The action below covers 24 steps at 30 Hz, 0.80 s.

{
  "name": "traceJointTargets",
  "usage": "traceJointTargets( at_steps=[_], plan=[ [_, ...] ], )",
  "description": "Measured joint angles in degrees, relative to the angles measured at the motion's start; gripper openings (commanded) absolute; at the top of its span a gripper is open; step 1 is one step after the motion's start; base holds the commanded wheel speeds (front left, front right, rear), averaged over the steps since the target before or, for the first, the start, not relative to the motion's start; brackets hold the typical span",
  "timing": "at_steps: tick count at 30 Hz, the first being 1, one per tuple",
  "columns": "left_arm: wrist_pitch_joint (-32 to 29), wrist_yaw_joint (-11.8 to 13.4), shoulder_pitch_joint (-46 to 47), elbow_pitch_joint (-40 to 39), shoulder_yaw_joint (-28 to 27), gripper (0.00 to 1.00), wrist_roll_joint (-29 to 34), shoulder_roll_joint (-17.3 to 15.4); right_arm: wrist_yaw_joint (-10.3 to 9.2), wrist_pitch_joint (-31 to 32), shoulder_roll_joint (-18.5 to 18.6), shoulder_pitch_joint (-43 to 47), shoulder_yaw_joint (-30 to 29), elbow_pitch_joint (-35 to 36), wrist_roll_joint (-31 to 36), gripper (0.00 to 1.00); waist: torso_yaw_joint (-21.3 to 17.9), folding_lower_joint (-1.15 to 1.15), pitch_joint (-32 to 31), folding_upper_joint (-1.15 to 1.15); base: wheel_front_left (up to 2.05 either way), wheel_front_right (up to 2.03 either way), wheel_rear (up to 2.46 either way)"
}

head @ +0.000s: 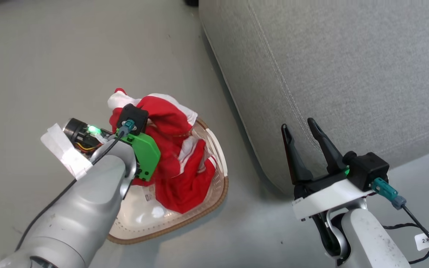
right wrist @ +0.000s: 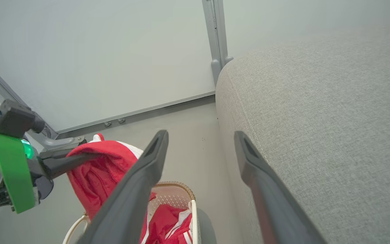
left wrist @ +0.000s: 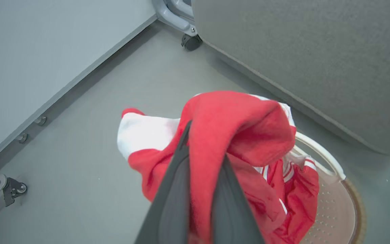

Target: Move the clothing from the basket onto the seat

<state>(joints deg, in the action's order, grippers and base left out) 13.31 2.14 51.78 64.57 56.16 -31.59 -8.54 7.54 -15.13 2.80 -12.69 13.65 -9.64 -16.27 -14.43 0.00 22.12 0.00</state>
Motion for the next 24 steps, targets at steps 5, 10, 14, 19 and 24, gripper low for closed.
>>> traceJointTargets(
  at_steps=[5,10,14,19,24],
  plan=[
    [1.5,1.5,-2.9,-7.4,-5.7,0.00,-3.1,0.5,0.00,0.0,0.7,2.0,0.4,0.1,0.7,1.00,1.6,0.00,-4.8,0.00,0.00,0.00,0.00],
    [1.7,4.4,-7.8,-24.5,-14.5,0.00,-1.6,-1.5,0.00,0.0,2.0,2.7,2.4,1.2,1.8,1.00,2.8,0.00,-8.3,0.00,0.00,0.00,0.00],
    [1.7,6.0,-14.4,-36.0,-21.1,0.00,1.7,-2.3,0.00,0.0,3.1,3.2,2.4,1.7,1.8,1.00,3.3,0.00,-10.2,0.00,0.00,0.00,0.00],
    [1.7,6.3,-20.7,-48.4,-29.5,0.00,6.8,-0.7,0.00,0.0,3.6,4.4,2.7,1.9,1.8,1.00,3.6,0.00,-12.1,0.00,0.00,0.00,0.00],
    [1.8,4.1,-24.9,-58.6,-38.4,0.00,11.2,1.7,0.00,0.0,3.8,5.4,2.5,1.9,1.8,1.00,3.7,0.00,-13.7,0.00,0.00,0.00,0.00]
  ],
)
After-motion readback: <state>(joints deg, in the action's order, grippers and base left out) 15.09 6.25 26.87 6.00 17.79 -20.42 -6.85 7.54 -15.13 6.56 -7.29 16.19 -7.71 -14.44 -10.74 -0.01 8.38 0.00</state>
